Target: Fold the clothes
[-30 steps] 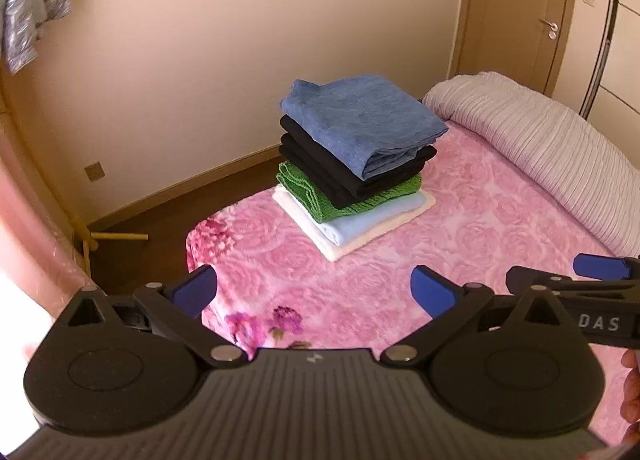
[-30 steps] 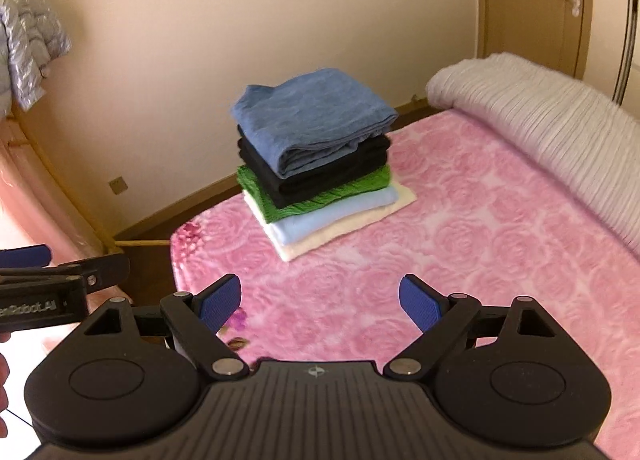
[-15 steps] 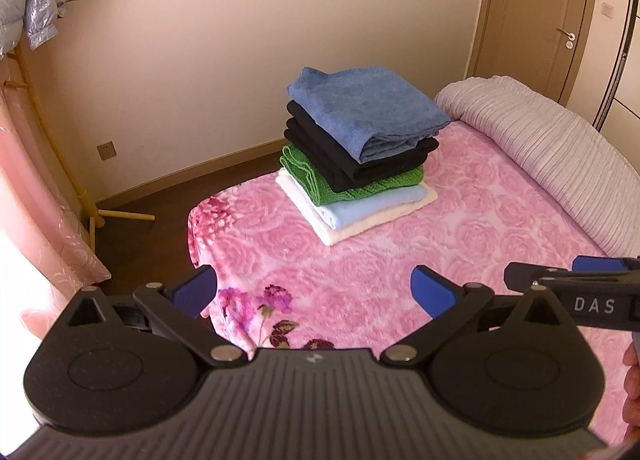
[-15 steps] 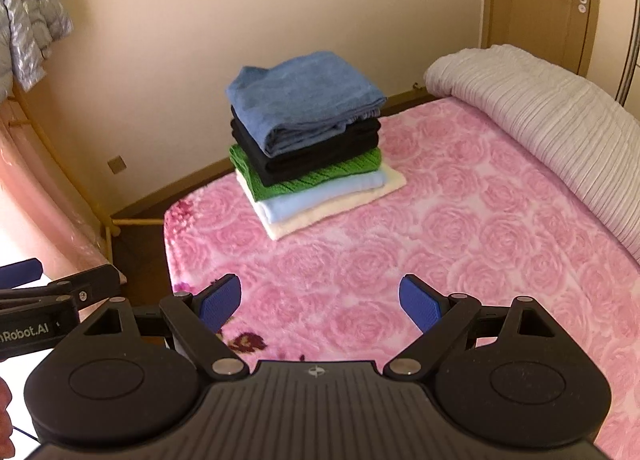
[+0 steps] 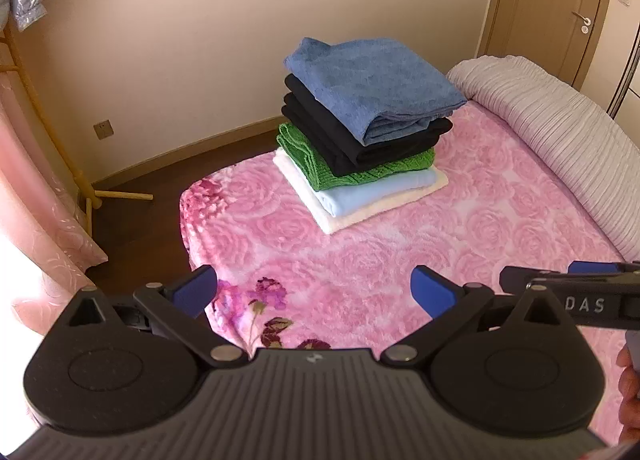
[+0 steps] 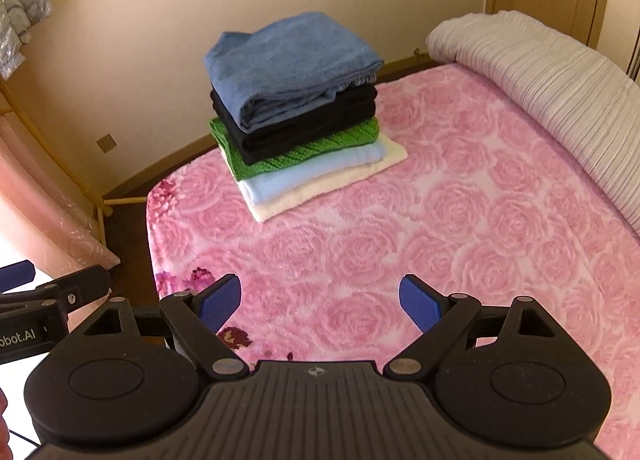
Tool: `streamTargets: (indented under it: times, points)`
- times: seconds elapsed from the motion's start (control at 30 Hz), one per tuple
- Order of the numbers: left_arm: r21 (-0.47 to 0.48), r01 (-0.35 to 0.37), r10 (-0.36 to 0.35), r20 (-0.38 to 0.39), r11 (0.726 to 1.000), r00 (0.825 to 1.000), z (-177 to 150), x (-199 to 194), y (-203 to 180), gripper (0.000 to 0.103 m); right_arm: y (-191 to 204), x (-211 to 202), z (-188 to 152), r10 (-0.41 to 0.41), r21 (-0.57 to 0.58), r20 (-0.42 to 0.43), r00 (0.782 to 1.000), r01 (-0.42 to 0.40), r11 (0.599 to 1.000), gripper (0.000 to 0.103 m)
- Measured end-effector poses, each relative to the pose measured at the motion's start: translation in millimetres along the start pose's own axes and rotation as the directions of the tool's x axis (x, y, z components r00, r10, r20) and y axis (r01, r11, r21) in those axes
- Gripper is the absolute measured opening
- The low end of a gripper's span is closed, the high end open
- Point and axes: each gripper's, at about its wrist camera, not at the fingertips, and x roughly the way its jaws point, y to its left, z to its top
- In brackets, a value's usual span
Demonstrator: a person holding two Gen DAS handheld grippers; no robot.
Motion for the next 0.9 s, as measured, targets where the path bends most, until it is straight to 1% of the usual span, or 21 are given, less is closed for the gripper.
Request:
streamTargets:
  times: [0.17, 0.4, 0.63, 0.9]
  points:
    - [0.008, 0.010, -0.010, -0.015, 1.000, 1.000, 9.8, 15.8, -8.1, 0.102, -5.4, 14.0, 8.9, -0.016, -0.003, -0.018, 1.000, 0.016, 1.000, 0.089]
    - [0.023, 0.020, -0.019, -0.041, 1.000, 0.999, 16.3, 35.5, -17.7, 0.102, -18.0, 27.5, 19.3, -0.011, 0.036, -0.029, 1.000, 0.012, 0.999, 0.089]
    - [0.011, 0.021, -0.020, -0.068, 1.000, 0.997, 18.8, 51.9, -16.8, 0.102, -20.8, 41.9, 24.4, -0.006, 0.040, -0.058, 0.998, 0.009, 0.999, 0.089]
    - [-0.008, -0.001, 0.000, -0.086, 1.000, 0.996, 21.5, 66.3, -10.5, 0.102, -18.1, 56.7, 32.0, 0.003, 0.031, -0.080, 0.997, 0.000, 1.000, 0.089]
